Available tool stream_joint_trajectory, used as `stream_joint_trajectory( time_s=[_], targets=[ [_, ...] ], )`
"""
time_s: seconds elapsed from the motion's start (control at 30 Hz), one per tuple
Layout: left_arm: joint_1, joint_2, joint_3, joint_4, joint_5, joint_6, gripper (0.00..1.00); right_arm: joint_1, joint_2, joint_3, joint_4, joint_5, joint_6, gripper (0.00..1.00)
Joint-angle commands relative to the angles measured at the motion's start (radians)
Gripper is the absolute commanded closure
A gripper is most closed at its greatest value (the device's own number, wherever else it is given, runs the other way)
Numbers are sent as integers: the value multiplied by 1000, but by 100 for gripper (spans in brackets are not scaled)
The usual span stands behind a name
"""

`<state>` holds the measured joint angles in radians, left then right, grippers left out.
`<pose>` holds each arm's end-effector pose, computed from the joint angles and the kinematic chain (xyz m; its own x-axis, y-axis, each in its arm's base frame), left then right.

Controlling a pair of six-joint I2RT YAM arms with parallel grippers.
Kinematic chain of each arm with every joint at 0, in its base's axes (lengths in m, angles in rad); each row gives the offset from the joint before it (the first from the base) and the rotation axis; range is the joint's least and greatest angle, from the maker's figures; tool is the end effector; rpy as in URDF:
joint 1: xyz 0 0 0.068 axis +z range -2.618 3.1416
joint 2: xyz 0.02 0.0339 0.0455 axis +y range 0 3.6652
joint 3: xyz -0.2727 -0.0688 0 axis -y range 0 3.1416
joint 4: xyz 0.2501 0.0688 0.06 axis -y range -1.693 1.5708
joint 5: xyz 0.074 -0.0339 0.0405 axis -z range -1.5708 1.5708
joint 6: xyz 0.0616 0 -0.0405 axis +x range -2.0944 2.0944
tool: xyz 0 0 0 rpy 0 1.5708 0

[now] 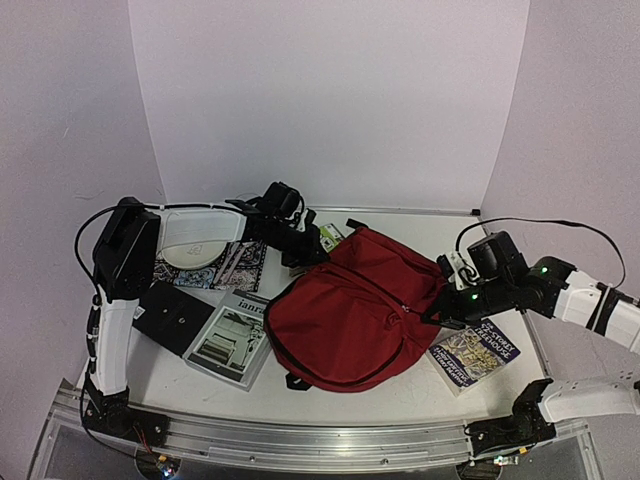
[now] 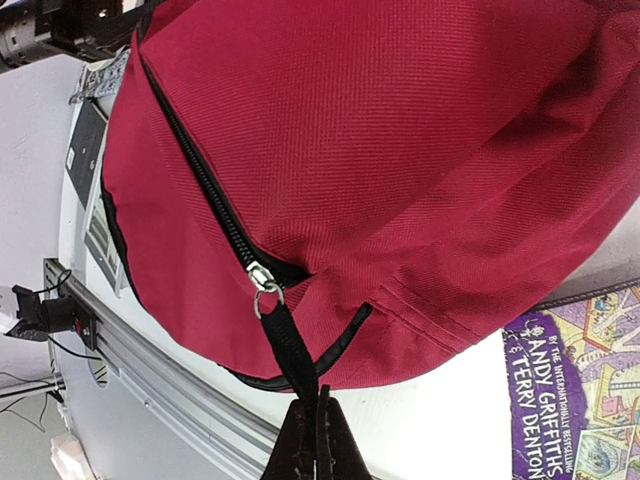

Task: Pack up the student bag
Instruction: Zip the lower front pocket of the student bag.

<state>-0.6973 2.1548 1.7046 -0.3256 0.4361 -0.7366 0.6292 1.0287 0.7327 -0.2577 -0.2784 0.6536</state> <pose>0.3776 -0.3502 0.1953 -0.9439 -0.0036 -0.3301 0.2418 0.6734 -0.6987 0.1916 0.1604 0.2615 -0.7965 0.1434 -0.5874 -0.3408 0.6961 0.6319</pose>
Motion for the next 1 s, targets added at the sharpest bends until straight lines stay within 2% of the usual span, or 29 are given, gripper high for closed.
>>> stream_joint_trajectory(
  time_s=[0.0, 0.07, 0.23, 0.33, 0.4, 0.43, 0.53, 0.7, 0.87, 0.97],
  targets=[
    [56, 1, 38, -2, -110, 5, 100, 1, -25, -16, -176, 50, -6, 100],
    [37, 13, 55, -3, -106, 5, 100, 1, -13, 6, -162, 67, -30, 100],
    [-3, 47, 102, -3, -99, -13, 100, 1, 57, 110, -153, 88, -94, 92],
    [-16, 48, 128, -2, -103, -22, 99, 1, 112, 163, -144, 84, -118, 73],
    [-16, 30, 126, -2, -118, -26, 95, 1, 129, 187, -133, 80, -123, 59],
    [-15, 22, 122, -2, -130, -22, 91, 1, 134, 192, -129, 83, -124, 55],
    [-11, -26, 97, -3, -152, -7, 71, 1, 145, 193, -123, 97, -113, 42],
    [-5, -125, 29, -16, -216, 47, 46, 2, 169, 158, -89, 88, -99, 30],
    [-5, -215, -51, -91, -300, 159, 34, 2, 200, 140, -21, 76, -73, 14],
    [-6, -261, -121, -121, -321, 215, 31, 1, 230, 130, 39, 44, -52, 11]
  ],
)
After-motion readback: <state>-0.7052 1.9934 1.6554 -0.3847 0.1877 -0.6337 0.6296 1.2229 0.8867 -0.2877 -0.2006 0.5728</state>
